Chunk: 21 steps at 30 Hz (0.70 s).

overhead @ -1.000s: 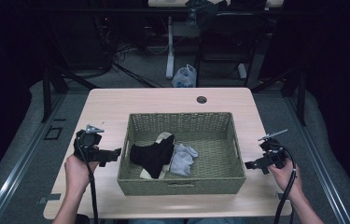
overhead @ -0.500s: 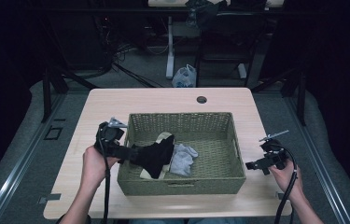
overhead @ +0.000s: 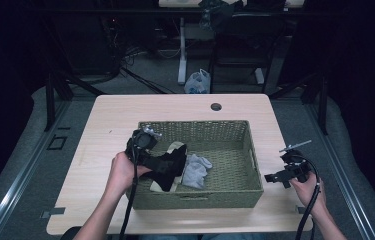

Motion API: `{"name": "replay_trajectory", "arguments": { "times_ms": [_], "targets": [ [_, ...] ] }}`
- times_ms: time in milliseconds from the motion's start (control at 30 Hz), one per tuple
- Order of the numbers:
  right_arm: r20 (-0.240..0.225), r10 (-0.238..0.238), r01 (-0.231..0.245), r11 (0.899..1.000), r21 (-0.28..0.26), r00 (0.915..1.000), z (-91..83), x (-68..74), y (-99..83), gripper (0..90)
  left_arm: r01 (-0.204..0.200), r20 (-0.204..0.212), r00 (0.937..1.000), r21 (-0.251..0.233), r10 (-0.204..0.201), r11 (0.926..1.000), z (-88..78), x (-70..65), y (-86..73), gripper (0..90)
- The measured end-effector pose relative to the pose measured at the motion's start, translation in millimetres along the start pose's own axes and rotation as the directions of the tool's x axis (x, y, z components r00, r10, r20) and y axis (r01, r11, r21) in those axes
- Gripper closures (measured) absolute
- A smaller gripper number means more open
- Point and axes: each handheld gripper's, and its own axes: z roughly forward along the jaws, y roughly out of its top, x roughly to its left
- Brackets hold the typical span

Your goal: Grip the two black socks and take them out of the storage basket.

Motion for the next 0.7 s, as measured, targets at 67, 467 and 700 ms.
{"name": "replay_trajectory", "arguments": {
  "times_ms": [67,467,700],
  "targets": [
    [-0.001,-0.003,0.003,1.0,0.001,1.0,-0.1,-0.3,0.5,0.8,-0.009,0.026,0.9996,0.04,0.008,0.9991,11.9,-1.0,2.5,0.0],
    [-0.003,-0.006,0.006,1.0,-0.004,1.0,0.8,-1.0,1.2,0.8,-0.038,0.106,0.9942,0.171,0.02,0.9845,48.7,-2.9,8.2,15.9],
    [-0.002,-0.003,0.003,1.0,-0.012,1.0,-0.4,-0.8,1.1,0.8,-0.032,0.12,0.9927,0.2,0.008,0.9792,54.4,2.2,4.1,35.2]
  ]
}}
